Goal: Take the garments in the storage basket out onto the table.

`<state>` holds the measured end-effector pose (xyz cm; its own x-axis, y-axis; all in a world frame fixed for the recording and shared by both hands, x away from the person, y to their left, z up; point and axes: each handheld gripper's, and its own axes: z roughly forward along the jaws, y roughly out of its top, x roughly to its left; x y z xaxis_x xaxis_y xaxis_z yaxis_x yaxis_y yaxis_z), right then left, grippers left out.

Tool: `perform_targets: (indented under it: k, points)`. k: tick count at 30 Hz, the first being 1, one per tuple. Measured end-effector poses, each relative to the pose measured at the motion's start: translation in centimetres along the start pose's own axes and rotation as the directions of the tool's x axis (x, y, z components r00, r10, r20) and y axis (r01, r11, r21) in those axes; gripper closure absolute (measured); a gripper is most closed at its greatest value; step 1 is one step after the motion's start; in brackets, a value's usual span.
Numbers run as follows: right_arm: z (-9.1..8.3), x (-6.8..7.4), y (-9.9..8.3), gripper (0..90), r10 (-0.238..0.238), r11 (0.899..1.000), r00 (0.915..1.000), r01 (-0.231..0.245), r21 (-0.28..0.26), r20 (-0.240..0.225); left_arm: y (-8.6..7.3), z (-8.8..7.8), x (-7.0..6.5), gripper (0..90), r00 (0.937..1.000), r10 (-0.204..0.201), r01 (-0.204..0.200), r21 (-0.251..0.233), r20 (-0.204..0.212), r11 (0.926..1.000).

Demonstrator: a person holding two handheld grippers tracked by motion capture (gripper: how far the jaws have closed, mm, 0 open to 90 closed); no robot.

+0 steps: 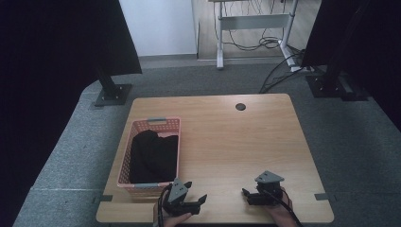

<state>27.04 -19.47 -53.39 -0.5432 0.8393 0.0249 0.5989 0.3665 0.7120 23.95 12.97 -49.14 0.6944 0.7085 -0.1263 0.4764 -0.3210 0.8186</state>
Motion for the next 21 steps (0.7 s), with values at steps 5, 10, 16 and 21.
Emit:
perform_targets:
  k: [5, 10, 16, 21]
  points:
    - [0.00, 0.00, 0.00, 10.6, 0.000, 1.000, 1.0000, 0.000, 0.000, 0.000, 0.07, -0.04, -0.10, 24.1, 1.0000, 0.005, -0.005, 0.000, 0.007, 1.0000]
    - [0.00, 0.01, 0.00, 10.6, -0.001, 1.000, 1.0000, 0.001, 0.000, -0.001, -0.05, 0.13, -0.03, 24.1, 1.0000, 0.002, -0.002, 0.010, 0.009, 0.9999]
    - [0.00, 0.00, 0.00, 10.6, -0.001, 1.000, 1.0000, 0.001, 0.000, -0.001, -0.03, 0.05, 0.08, 23.9, 0.9999, 0.001, -0.001, 0.009, 0.015, 1.0000]
    - [0.01, -0.01, 0.01, 10.5, 0.000, 1.000, 1.0000, 0.000, 0.001, -0.002, 0.08, -0.16, 0.22, 23.9, 0.9998, -0.001, 0.001, 0.006, 0.020, 1.0000]
